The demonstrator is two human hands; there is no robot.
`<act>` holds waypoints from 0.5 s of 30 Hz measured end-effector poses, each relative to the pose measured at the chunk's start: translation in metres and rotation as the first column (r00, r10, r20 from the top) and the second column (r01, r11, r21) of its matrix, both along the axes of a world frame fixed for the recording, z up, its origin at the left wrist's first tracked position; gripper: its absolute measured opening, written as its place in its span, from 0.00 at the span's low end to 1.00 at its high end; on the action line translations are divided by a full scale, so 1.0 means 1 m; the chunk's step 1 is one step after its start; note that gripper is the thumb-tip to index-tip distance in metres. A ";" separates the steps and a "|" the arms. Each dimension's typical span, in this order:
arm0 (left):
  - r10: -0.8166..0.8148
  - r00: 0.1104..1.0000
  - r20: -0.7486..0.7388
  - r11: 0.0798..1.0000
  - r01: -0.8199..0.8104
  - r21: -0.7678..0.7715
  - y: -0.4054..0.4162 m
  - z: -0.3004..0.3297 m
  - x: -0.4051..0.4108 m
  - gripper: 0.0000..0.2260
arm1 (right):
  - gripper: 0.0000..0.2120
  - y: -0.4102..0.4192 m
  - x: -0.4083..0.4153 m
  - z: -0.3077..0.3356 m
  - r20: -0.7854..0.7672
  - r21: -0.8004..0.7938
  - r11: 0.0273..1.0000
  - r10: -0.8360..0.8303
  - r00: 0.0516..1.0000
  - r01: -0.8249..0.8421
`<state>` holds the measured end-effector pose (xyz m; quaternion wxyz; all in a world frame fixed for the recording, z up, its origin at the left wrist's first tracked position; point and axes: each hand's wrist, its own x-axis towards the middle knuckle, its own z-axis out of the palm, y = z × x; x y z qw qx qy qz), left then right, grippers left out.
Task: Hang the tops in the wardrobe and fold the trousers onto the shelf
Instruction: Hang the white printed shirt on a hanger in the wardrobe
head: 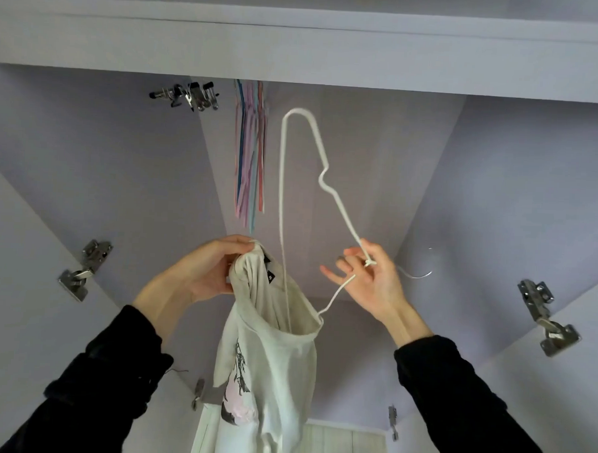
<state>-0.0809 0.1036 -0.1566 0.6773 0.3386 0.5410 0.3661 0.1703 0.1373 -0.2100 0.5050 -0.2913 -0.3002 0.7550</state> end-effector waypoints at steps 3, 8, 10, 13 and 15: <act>0.031 0.999 0.020 0.999 -0.031 0.015 0.003 0.007 -0.010 0.17 | 0.17 -0.007 0.003 -0.018 0.214 0.055 0.981 0.171 0.962 -0.186; 0.068 0.996 0.050 0.998 -0.068 -0.001 0.000 0.008 -0.015 0.09 | 0.12 -0.008 0.007 -0.010 0.496 0.062 0.964 0.195 0.846 -0.258; 0.069 0.995 0.069 0.998 -0.068 -0.016 -0.001 0.006 -0.016 0.11 | 0.11 -0.006 0.008 -0.009 0.518 0.086 0.966 0.165 0.839 -0.243; 0.020 0.984 0.180 1.000 -0.020 -0.002 -0.003 0.009 -0.015 0.10 | 0.12 -0.008 0.005 -0.011 0.350 0.052 0.983 0.145 0.925 -0.173; -0.003 0.963 0.269 1.000 0.004 -0.004 -0.001 0.013 -0.012 0.13 | 0.09 -0.006 0.000 -0.005 0.098 0.038 0.988 0.148 0.984 -0.152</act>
